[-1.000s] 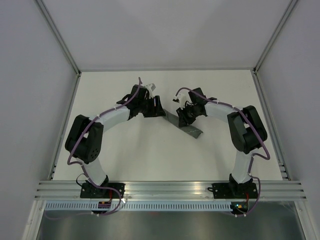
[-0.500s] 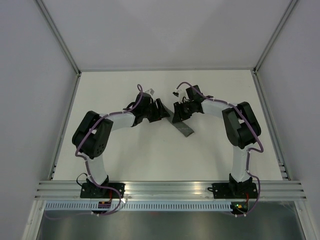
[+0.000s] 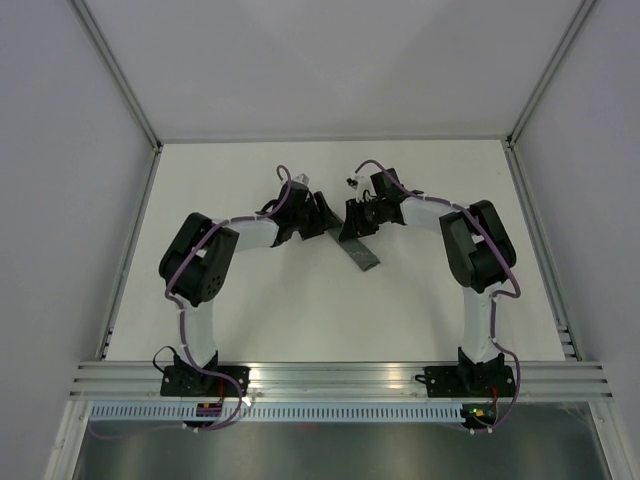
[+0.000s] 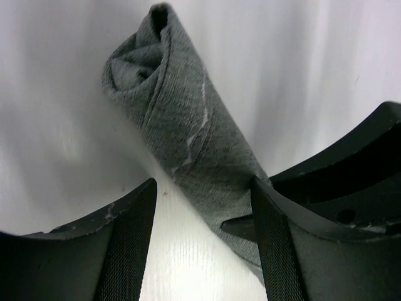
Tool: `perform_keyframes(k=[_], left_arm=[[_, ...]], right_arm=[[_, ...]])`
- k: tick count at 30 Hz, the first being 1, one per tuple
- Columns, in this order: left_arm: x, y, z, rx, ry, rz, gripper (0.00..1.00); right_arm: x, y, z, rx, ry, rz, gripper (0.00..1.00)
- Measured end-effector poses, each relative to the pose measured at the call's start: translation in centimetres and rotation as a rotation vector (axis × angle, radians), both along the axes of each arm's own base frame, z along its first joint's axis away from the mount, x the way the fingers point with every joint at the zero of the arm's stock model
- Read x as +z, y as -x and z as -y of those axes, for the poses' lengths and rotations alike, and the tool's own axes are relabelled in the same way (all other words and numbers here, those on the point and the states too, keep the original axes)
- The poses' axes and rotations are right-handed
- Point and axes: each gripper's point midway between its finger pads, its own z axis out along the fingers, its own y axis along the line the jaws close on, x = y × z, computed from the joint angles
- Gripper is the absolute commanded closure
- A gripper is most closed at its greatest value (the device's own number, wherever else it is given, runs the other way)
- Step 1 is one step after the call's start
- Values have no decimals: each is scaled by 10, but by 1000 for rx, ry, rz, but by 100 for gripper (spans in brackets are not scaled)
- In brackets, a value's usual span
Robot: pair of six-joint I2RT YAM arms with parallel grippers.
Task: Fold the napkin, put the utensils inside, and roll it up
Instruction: Roll the napkin at the center of the board.
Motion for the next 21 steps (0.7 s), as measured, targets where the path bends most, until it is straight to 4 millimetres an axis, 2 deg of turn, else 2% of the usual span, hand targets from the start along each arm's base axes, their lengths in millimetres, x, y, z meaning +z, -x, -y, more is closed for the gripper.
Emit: perform_keyframes(k=[7,14,21], left_arm=[[1,-18,6,19,-18,4,38],[-2,-32,9,-3,-78,-15,40],[-2,-42,10,-44,-146,-22,41]], right_arm=[[1,-4,-6,-15,-32,-28,64],[6,-7,-13,-5,-45,-58,52],[9,-6,-15,5,-41,-86,50]])
